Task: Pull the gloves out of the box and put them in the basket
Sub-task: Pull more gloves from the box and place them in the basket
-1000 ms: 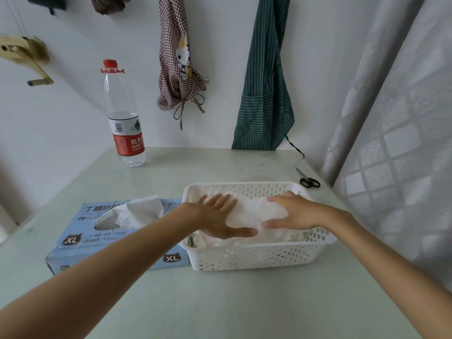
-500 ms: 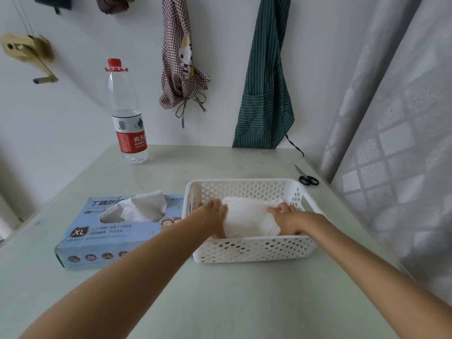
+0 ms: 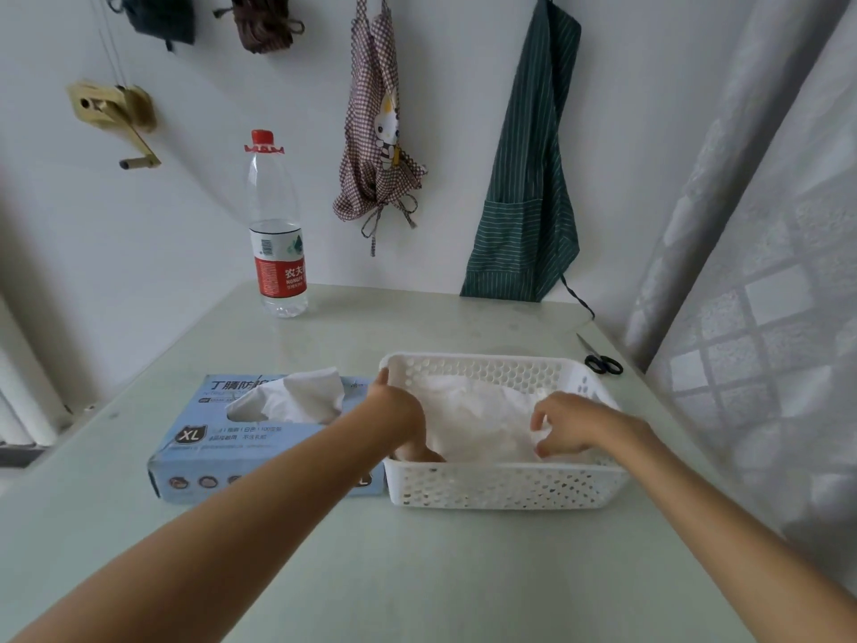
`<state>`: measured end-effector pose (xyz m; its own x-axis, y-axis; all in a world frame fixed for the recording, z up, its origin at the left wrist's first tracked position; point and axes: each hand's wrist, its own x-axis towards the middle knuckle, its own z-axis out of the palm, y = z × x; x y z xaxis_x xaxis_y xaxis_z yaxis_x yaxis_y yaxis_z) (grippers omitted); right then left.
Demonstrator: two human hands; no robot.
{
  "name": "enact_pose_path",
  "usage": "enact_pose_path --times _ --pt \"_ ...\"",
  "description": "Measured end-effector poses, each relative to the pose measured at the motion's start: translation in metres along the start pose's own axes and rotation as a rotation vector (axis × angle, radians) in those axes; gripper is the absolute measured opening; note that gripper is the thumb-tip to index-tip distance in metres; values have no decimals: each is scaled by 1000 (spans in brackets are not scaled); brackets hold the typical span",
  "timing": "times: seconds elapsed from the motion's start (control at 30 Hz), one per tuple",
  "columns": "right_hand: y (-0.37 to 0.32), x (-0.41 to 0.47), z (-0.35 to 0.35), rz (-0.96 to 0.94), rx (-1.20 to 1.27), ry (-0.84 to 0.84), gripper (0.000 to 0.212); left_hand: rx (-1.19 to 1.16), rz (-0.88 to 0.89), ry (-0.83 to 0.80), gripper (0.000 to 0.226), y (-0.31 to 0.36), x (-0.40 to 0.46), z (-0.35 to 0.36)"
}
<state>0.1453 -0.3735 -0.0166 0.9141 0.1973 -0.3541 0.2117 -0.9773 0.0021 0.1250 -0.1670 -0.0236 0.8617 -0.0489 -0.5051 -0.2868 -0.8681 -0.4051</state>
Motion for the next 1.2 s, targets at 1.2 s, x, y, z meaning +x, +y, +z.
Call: enact_pose_path --times 1.2 --pt "-174 -18 -3 -599 405 194 24 -953 141 375 51 -173 -71 104"
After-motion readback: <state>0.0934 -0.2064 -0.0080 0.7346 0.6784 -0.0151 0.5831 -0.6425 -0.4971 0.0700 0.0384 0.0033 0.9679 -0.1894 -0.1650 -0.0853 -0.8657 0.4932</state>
